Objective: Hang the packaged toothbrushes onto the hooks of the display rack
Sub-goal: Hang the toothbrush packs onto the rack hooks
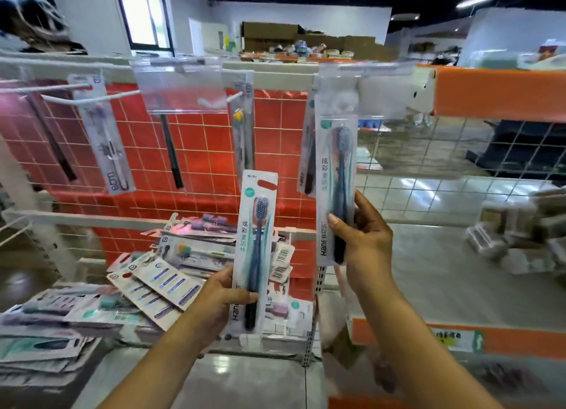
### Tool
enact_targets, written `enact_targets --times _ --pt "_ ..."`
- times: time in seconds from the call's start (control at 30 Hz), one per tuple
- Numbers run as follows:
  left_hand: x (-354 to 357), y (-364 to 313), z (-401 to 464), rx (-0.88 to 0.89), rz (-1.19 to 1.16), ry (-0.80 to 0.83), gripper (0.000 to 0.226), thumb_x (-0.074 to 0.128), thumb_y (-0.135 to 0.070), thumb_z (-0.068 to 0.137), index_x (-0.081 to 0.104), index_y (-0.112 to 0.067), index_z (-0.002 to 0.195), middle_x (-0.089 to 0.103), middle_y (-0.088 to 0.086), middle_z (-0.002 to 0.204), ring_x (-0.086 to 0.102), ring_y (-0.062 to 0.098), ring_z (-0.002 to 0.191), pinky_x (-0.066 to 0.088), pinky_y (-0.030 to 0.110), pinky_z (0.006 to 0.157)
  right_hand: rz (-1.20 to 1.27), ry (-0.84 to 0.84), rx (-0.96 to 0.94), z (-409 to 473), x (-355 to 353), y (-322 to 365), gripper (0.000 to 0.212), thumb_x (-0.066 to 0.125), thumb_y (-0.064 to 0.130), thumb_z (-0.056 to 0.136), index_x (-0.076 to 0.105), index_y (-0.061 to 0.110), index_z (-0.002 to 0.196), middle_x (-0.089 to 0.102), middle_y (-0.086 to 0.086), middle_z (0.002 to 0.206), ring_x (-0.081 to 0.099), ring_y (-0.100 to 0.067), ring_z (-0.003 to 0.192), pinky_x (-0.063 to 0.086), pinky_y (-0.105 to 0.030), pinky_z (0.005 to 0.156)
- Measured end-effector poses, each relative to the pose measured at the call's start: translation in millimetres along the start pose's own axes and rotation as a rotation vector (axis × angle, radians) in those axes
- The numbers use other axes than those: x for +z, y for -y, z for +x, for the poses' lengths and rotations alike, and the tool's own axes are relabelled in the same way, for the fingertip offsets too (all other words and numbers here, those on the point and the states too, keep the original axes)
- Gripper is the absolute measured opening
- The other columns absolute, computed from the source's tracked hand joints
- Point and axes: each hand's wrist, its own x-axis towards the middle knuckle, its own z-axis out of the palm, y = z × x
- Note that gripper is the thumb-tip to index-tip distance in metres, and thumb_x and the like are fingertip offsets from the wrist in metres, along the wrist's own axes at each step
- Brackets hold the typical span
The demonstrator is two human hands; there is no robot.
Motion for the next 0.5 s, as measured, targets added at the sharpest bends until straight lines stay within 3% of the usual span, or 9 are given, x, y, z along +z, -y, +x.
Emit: enact_targets --times 0.1,0.2,0.27,0.33,0.37,0.43,0.5 --pt "1.4 1.2 4.2 -0.01 0.018 -0.021 0.053 0.06 0.005 0.05 0.058 0.001 0.103 0.073 0.009 0.08 0.071 0.022 0.075 0.055 0.025 0.059 -0.002 -0.002 -0.046 -1.3 -2.5 -1.3 0.046 0.067 -0.001 0.079 0.062 0.035 0.109 0.069 -0.004 0.108 0.069 -0.018 0.092 0.058 -0.042 0.078" --pt "4.8 3.5 8.8 -0.015 0.009 -0.046 0.051 0.062 0.005 0.049 0.06 0.001 0.1 0.073 0.009 0.079 0.07 0.022 0.074 0.055 0.025 0.059 -0.061 -0.031 -0.117 -1.1 -5.2 -5.9 0.061 0.067 0.003 0.079 0.05 0.05 0.113 0.065 0.001 0.094 0.069 -0.011 0.085 0.059 -0.035 0.074" --pt "7.4 4.7 11.2 -0.018 0.002 -0.055 0.049 0.062 0.005 0.048 0.06 0.0 0.097 0.072 0.009 0.078 0.07 0.022 0.073 0.054 0.026 0.061 -0.237 -0.058 -0.197 -0.2 -4.2 -10.3 0.062 0.068 0.013 0.082 0.041 0.057 0.117 0.064 0.002 0.105 0.066 -0.014 0.096 0.057 -0.04 0.082" --pt "10.1 5.3 13.2 -0.023 0.001 -0.059 0.048 0.062 0.006 0.047 0.061 0.0 0.095 0.072 0.008 0.076 0.07 0.021 0.072 0.053 0.029 0.064 -0.434 -0.02 -0.258 4.6 -3.5 -13.7 0.062 0.064 0.021 0.086 0.032 0.05 0.129 0.058 0.001 0.127 0.061 -0.016 0.109 0.052 -0.037 0.093" --pt "11.3 5.6 14.2 -0.025 -0.002 -0.061 0.047 0.062 0.006 0.047 0.061 -0.001 0.094 0.072 0.008 0.075 0.07 0.021 0.071 0.052 0.03 0.065 -0.511 0.009 -0.251 9.9 -3.4 -13.0 0.064 0.062 0.023 0.088 0.025 0.044 0.135 0.057 0.003 0.127 0.06 -0.013 0.107 0.051 -0.029 0.092" --pt "13.3 6.1 15.5 -0.028 -0.011 -0.066 0.046 0.061 0.007 0.047 0.062 -0.001 0.092 0.072 0.008 0.075 0.07 0.022 0.07 0.053 0.031 0.064 -0.637 0.039 -0.198 23.1 -0.7 -6.8 0.067 0.058 0.027 0.09 0.019 0.036 0.143 0.06 0.003 0.108 0.062 -0.011 0.091 0.051 -0.02 0.081" --pt "14.4 5.6 16.0 -0.036 -0.01 -0.067 0.046 0.062 0.007 0.047 0.062 -0.001 0.093 0.072 0.009 0.075 0.07 0.022 0.071 0.052 0.031 0.065 -0.742 0.055 -0.191 36.6 4.3 -0.1 0.068 0.056 0.03 0.092 0.017 0.031 0.147 0.062 -0.004 0.097 0.064 -0.018 0.084 0.055 -0.028 0.077"
